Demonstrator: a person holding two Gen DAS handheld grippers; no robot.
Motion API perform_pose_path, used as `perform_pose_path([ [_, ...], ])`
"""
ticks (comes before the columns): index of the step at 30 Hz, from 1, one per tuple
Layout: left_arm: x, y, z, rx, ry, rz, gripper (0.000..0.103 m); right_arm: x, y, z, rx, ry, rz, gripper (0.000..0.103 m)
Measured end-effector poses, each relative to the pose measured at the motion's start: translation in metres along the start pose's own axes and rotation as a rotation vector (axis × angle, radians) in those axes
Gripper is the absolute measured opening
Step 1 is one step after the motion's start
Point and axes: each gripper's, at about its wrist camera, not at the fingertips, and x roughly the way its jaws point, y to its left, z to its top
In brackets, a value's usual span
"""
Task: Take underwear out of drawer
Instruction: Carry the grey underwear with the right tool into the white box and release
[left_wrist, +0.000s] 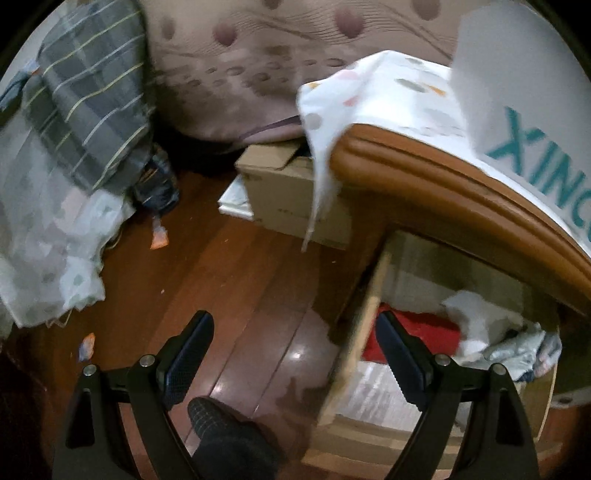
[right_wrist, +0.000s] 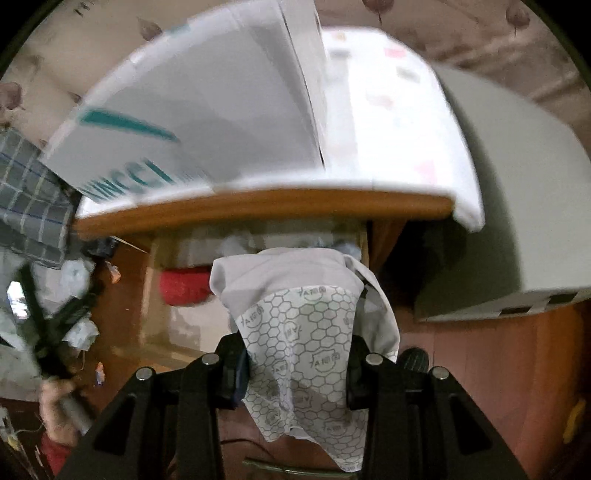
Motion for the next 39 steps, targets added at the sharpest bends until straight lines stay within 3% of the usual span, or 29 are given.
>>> perform_pose_path([
  [7, 0.007, 0.023, 0.001, -0.092, 0.030, 0.066, 0.087, -0.103, 0.026, 0.046, -0.053, -0.202, 0.002, 0.037],
  [12, 0.012, 0.032, 0.003, -0.126, 0.051, 0.080, 0.087, -0.130, 0.052, 0.093, -0.086, -0.331, -0.025, 0.037],
  [19, 0.019, 0.045, 0.004, -0.162, 0.079, 0.110, 0.087, -0.091, 0.085, 0.154, -0.102, -0.347, -0.061, 0.037],
  [30, 0.022, 0.049, 0.004, -0.167, 0.089, 0.110, 0.087, -0.022, 0.107, 0.180, -0.105, -0.232, -0.103, 0.038],
  [35, 0.020, 0.045, 0.002, -0.155, 0.080, 0.088, 0.087, -0.001, 0.109, 0.178, -0.113, -0.204, -0.108, 0.046],
  [39, 0.015, 0.036, 0.002, -0.130, 0.055, 0.054, 0.087, 0.003, 0.112, 0.178, -0.133, -0.197, -0.117, 0.062],
])
